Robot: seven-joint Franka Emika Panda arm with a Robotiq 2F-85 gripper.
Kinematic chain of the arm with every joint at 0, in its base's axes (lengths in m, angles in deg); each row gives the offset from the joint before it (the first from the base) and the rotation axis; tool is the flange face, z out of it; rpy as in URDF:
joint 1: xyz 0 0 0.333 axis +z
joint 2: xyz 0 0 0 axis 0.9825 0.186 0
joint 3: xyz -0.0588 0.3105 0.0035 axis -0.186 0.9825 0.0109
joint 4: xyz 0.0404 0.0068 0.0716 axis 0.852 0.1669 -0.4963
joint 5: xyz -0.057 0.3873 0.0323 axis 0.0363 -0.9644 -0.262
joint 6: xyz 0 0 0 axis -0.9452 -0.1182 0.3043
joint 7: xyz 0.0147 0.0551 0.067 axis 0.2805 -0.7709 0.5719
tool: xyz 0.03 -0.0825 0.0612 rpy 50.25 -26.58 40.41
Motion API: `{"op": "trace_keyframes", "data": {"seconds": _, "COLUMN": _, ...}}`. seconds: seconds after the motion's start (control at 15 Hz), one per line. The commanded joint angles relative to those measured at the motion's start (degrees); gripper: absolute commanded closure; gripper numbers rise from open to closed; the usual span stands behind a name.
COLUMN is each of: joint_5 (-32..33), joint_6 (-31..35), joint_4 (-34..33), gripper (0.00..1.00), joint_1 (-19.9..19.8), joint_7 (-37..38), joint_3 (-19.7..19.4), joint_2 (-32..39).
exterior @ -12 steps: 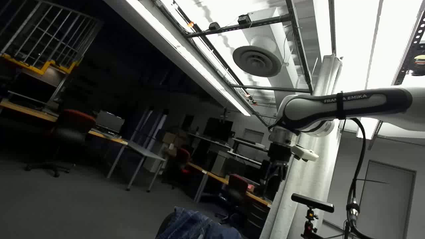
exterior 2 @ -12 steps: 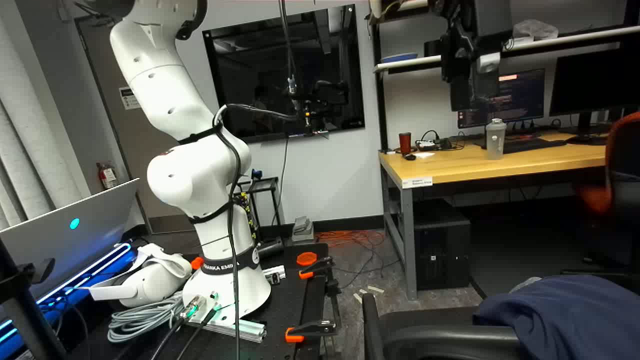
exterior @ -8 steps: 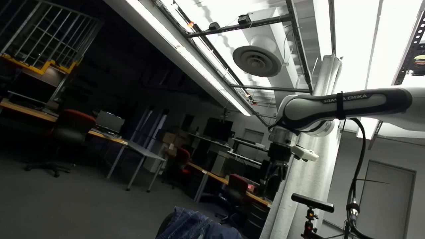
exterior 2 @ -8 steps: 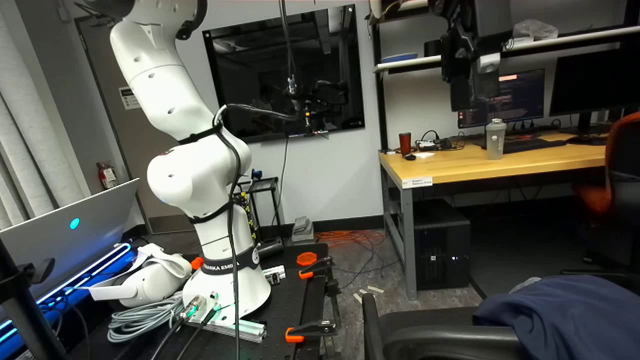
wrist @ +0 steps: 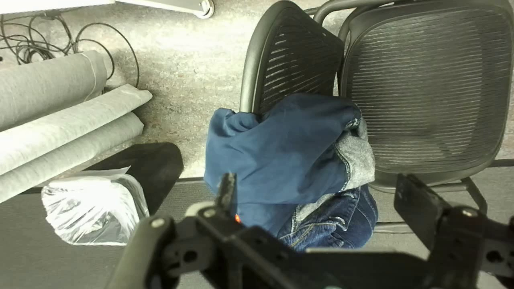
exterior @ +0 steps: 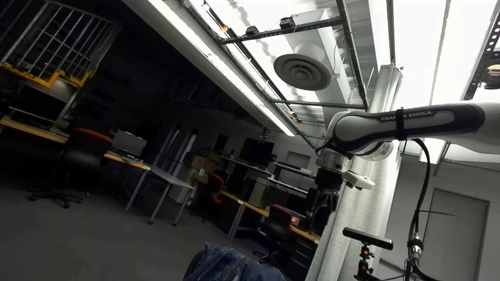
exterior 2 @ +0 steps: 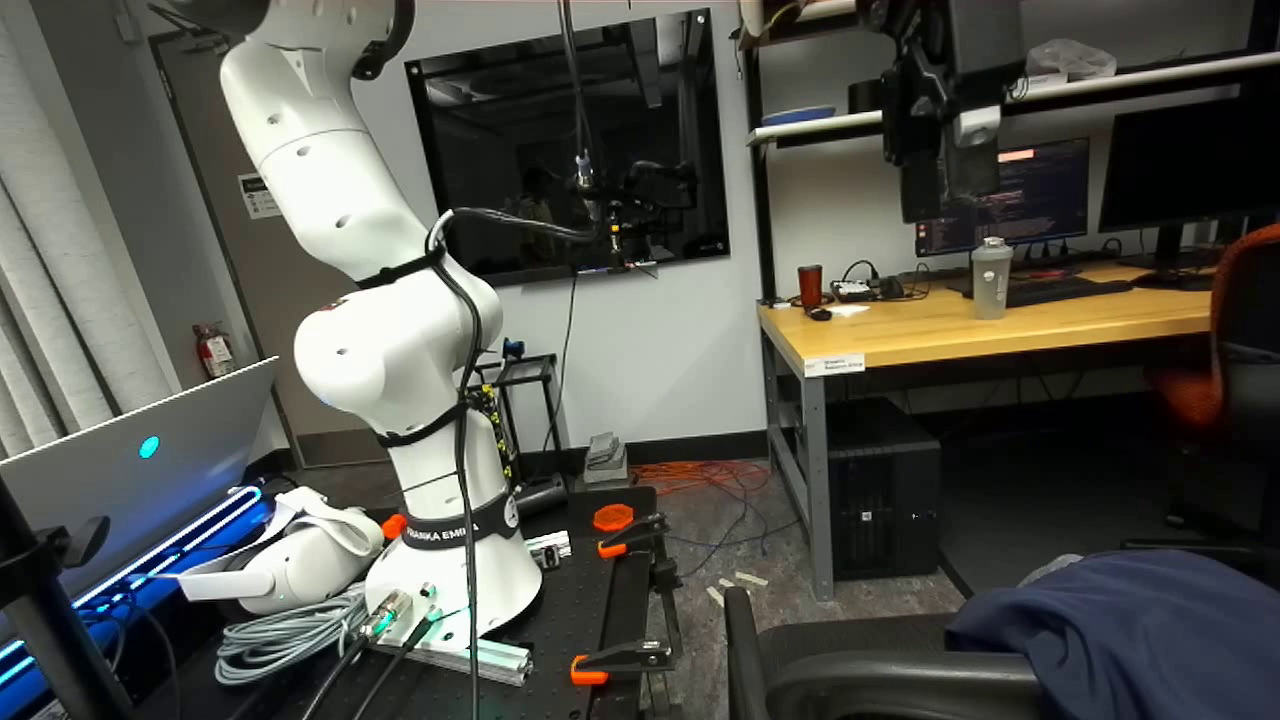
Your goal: Move the denim jacket from the back rest to the seat of the chair
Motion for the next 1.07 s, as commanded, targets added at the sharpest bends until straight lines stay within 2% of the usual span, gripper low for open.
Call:
{"op": "trace_keyframes", "data": {"seconds": 0.0, "joint_5": 0.1, "joint_6": -0.1, "joint_4": -0.1, "gripper": 0.00, "joint_1": 0.4, "joint_7": 0.1, "joint_3": -0.3, "joint_2": 0.0}}
{"op": "trace_keyframes", "data": {"seconds": 0.67, "joint_5": 0.1, "joint_6": -0.1, "joint_4": -0.1, "gripper": 0.00, "joint_1": 0.4, "joint_7": 0.1, "joint_3": -0.3, "joint_2": 0.0}}
{"op": "trace_keyframes", "data": {"seconds": 0.73, "joint_5": -0.3, "joint_6": -0.6, "joint_4": -1.8, "gripper": 0.00, "joint_1": 0.0, "joint_7": -1.6, "joint_3": -1.3, "joint_2": 0.9}}
{"op": "trace_keyframes", "data": {"seconds": 1.0, "joint_5": -1.0, "joint_6": -0.4, "joint_4": -2.2, "gripper": 0.00, "joint_1": 0.2, "joint_7": -0.4, "joint_3": -1.6, "joint_2": 2.7}}
